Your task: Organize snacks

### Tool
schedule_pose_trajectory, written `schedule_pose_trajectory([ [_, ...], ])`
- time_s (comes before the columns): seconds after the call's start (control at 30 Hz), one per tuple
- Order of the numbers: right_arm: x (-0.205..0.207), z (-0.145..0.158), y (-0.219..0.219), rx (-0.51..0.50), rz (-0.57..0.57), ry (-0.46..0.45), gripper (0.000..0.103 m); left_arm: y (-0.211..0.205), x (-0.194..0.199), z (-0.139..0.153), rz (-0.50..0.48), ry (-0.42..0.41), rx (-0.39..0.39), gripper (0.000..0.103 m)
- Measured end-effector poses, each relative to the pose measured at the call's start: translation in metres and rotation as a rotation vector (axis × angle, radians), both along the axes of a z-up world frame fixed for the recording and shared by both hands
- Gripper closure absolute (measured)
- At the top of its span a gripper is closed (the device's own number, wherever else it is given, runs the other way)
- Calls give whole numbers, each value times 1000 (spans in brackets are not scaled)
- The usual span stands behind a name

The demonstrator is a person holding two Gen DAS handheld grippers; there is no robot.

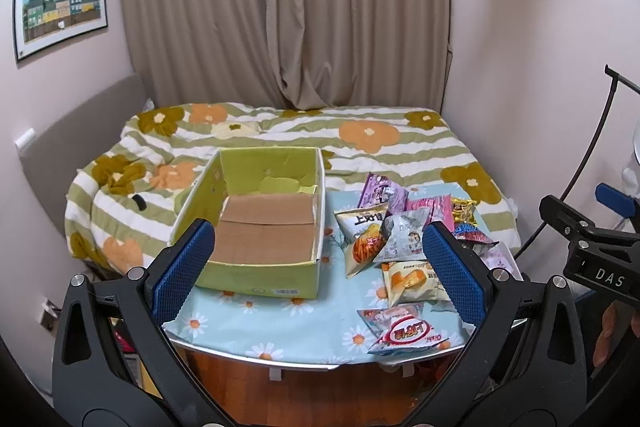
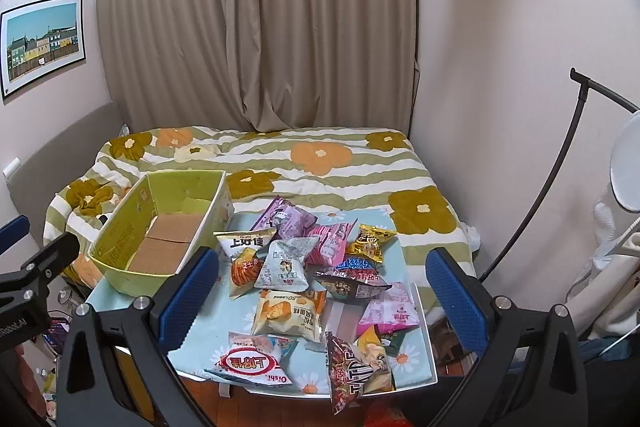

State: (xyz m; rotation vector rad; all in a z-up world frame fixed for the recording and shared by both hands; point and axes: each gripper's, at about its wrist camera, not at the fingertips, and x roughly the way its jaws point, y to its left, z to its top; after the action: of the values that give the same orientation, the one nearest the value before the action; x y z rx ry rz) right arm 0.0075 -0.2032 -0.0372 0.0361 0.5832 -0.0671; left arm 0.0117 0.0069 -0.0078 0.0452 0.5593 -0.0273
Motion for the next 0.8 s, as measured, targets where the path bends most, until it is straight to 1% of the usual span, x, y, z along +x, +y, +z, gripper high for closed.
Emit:
schedule_pose_trajectory([
  [0.47,1,1,-1,-3,-2,3,0,-2,3,3,-11,-3,4,1],
  [0.8,2,1,-1,0,-4,2,0,0,3,4,-14,5,-13,1],
])
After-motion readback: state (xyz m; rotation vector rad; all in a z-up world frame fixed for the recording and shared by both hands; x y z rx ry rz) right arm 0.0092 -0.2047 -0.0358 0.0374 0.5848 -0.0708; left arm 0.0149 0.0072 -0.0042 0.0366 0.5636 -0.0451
